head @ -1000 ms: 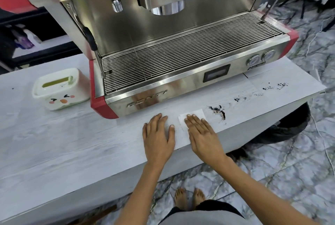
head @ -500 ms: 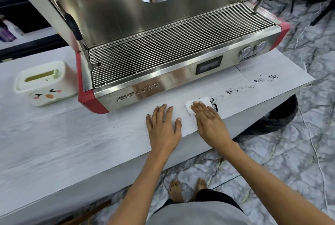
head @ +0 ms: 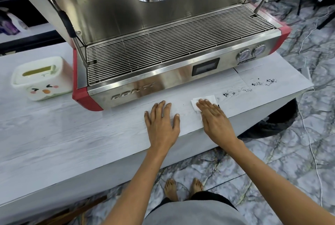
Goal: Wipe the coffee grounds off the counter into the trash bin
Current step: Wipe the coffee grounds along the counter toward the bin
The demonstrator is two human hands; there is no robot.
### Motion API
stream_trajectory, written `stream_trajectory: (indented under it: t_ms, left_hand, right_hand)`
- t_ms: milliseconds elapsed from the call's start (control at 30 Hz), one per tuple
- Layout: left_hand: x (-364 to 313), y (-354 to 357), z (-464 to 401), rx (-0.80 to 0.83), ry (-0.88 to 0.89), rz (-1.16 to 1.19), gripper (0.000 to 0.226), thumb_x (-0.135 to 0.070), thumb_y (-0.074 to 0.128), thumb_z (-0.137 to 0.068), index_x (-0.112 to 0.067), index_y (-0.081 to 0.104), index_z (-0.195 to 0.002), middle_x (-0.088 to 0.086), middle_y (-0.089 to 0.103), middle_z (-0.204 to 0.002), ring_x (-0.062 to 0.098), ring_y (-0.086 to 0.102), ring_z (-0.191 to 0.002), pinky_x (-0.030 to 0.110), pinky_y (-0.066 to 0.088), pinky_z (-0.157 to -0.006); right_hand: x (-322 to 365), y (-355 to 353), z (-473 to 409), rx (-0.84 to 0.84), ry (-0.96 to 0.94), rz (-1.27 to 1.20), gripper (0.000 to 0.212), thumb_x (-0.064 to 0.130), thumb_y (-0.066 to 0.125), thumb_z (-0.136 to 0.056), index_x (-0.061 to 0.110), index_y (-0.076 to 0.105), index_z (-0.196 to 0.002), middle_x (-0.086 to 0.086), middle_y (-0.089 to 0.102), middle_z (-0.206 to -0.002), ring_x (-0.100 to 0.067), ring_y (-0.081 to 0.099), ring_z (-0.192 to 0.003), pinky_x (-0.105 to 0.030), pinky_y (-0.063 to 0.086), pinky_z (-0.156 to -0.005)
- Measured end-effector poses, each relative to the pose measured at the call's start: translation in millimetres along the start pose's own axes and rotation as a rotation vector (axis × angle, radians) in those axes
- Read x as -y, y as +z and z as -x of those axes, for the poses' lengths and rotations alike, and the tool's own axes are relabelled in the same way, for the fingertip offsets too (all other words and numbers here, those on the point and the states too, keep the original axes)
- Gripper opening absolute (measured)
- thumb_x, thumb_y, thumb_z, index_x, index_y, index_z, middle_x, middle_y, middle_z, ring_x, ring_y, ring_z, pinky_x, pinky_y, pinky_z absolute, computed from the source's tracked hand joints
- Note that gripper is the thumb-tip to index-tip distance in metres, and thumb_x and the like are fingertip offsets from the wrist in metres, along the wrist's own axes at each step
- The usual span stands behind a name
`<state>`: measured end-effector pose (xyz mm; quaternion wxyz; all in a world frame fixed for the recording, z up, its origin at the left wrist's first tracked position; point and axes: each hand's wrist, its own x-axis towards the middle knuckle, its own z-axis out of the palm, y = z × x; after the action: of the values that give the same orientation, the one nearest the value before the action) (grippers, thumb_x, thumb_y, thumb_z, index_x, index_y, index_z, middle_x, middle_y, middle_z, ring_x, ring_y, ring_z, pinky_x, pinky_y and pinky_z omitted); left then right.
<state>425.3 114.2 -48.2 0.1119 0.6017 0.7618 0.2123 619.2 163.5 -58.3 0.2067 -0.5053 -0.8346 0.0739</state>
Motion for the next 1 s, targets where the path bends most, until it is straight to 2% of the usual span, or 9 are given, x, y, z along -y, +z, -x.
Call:
stream_trajectory:
  t_ms: [300, 533, 633, 700, 867, 1000]
  left_hand:
    - [2.3, 3.9, 3.0, -0.038, 0.009, -0.039, 0.054, -0.049, 0.034, -0.098, -0.024, 0.046, -0.144, -0.005, 0.037, -0.157, 0.018, 0.024, -0.149, 0.048, 0.008, -0.124]
    - [1.4, 3.5, 2.9, -0.051, -0.004, -0.026, 0.051, -0.048, 0.034, -0.099, -0.025, 0.048, -0.143, -0.006, 0.039, -0.156, 0.016, 0.026, -0.148, 0.047, 0.008, -0.124]
    - [0.3, 2.9, 2.7, -0.065, -0.018, 0.003, 0.05, -0.047, 0.034, -0.099, -0.025, 0.05, -0.141, -0.007, 0.042, -0.154, 0.014, 0.028, -0.147, 0.046, 0.008, -0.124]
    - [0.0, 2.4, 1.9, -0.077, -0.028, 0.026, 0.049, -0.046, 0.033, -0.1, -0.025, 0.051, -0.14, -0.007, 0.044, -0.153, 0.012, 0.029, -0.146, 0.045, 0.009, -0.124]
    - [-0.6, 0.5, 2.3, -0.085, -0.043, 0.058, 0.051, -0.046, 0.028, -0.101, -0.023, 0.052, -0.14, -0.007, 0.046, -0.152, 0.011, 0.031, -0.145, 0.045, 0.01, -0.123]
    - [-1.4, 0.6, 1.9, -0.093, -0.047, 0.067, 0.052, -0.046, 0.027, -0.101, -0.023, 0.052, -0.141, -0.007, 0.047, -0.151, 0.01, 0.031, -0.145, 0.045, 0.01, -0.124]
  right_hand:
    - [-15.2, -4.4, -4.3, -0.012, 0.034, -0.075, 0.044, 0.019, 0.029, -0.098, 0.01, 0.055, -0.132, -0.005, 0.052, -0.141, -0.018, 0.042, -0.135, -0.04, 0.032, -0.113]
    - [-18.9, -10.6, -7.0, -0.033, 0.047, -0.16, 0.04, 0.01, 0.034, -0.096, 0.007, 0.057, -0.129, -0.009, 0.055, -0.138, -0.02, 0.044, -0.134, -0.045, 0.036, -0.11]
    - [-6.4, -18.4, -9.5, -0.093, 0.066, -0.248, 0.038, 0.005, 0.039, -0.095, 0.006, 0.057, -0.128, -0.011, 0.056, -0.136, -0.022, 0.046, -0.132, -0.041, 0.038, -0.11]
    - [9.6, -19.3, -12.6, -0.106, 0.012, -0.256, 0.037, 0.001, 0.042, -0.095, 0.005, 0.056, -0.129, -0.01, 0.056, -0.135, -0.021, 0.046, -0.131, -0.037, 0.036, -0.111]
    - [38.0, 0.7, -14.1, 0.021, -0.128, -0.177, 0.043, 0.014, 0.032, -0.097, 0.007, 0.051, -0.135, -0.009, 0.055, -0.137, -0.022, 0.046, -0.133, -0.041, 0.035, -0.112]
    - [40.4, 10.0, -10.6, 0.032, -0.117, -0.12, 0.042, 0.019, 0.038, -0.097, 0.007, 0.052, -0.135, -0.009, 0.054, -0.139, -0.019, 0.042, -0.135, -0.04, 0.033, -0.113]
